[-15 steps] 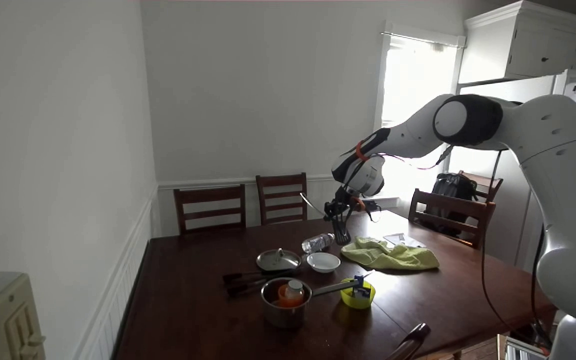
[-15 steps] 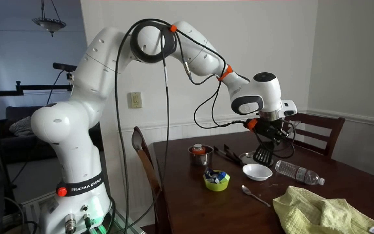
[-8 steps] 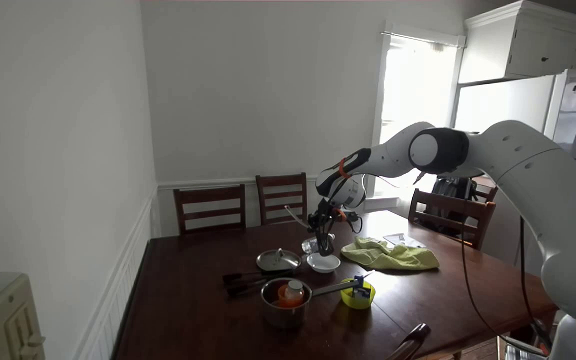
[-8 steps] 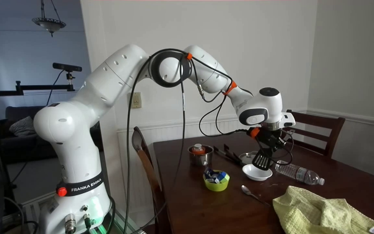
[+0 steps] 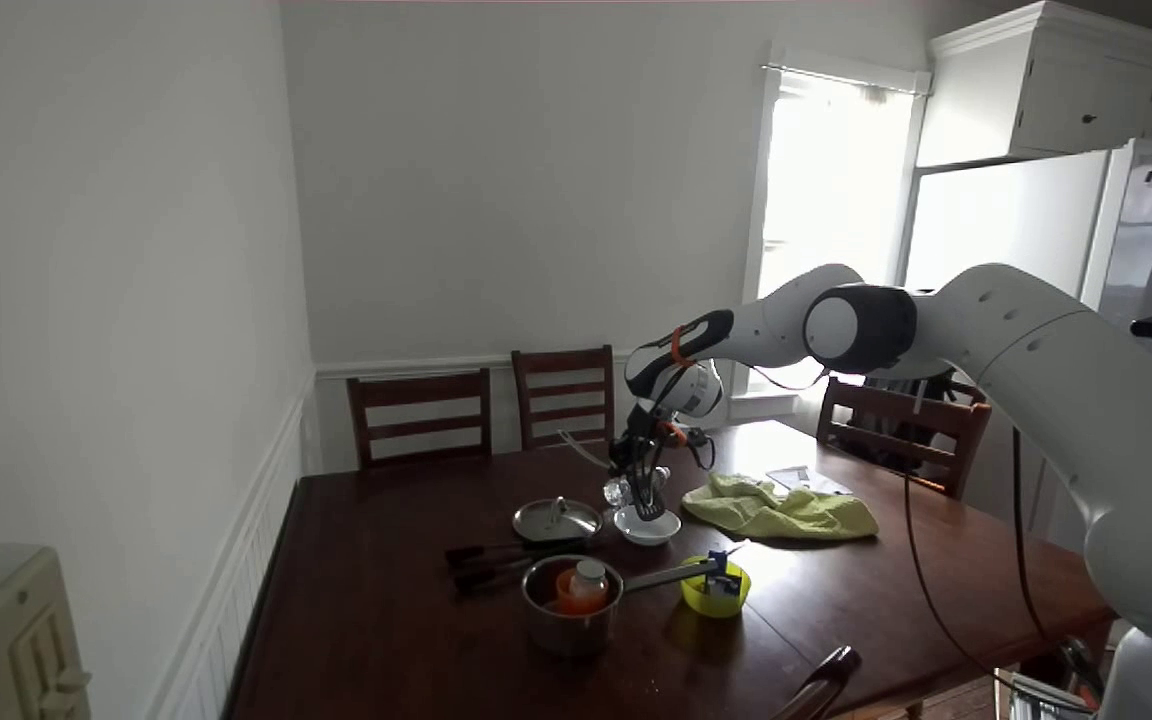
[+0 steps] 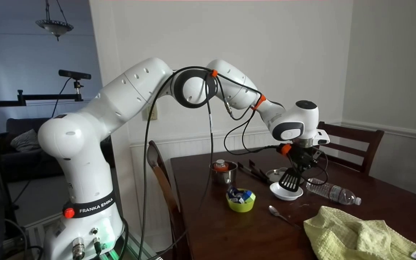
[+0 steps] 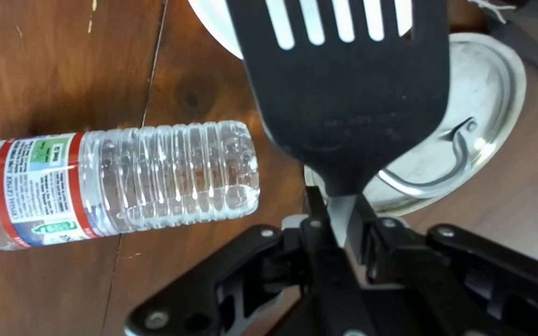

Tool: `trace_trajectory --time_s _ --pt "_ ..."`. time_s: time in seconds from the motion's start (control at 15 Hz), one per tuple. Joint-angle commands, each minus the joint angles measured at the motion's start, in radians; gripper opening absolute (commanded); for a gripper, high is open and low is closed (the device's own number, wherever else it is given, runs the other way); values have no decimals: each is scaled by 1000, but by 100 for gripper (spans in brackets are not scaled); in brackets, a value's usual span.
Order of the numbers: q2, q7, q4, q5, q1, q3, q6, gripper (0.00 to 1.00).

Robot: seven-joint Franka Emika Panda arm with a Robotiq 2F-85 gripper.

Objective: Put the spatula in the white bowl

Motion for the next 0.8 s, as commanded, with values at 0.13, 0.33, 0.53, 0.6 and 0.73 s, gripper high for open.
trace_trajectory --time_s 0.13,0.33,0.53,0.6,0.73 --pt "54 5 59 -41 36 -21 -44 4" --pt "65 18 65 -54 49 -29 -62 4" --pt "70 22 64 -56 53 -35 -64 40" --pt "73 22 65 -55 52 -35 -62 42" --pt "75 25 66 -54 51 -37 -64 54"
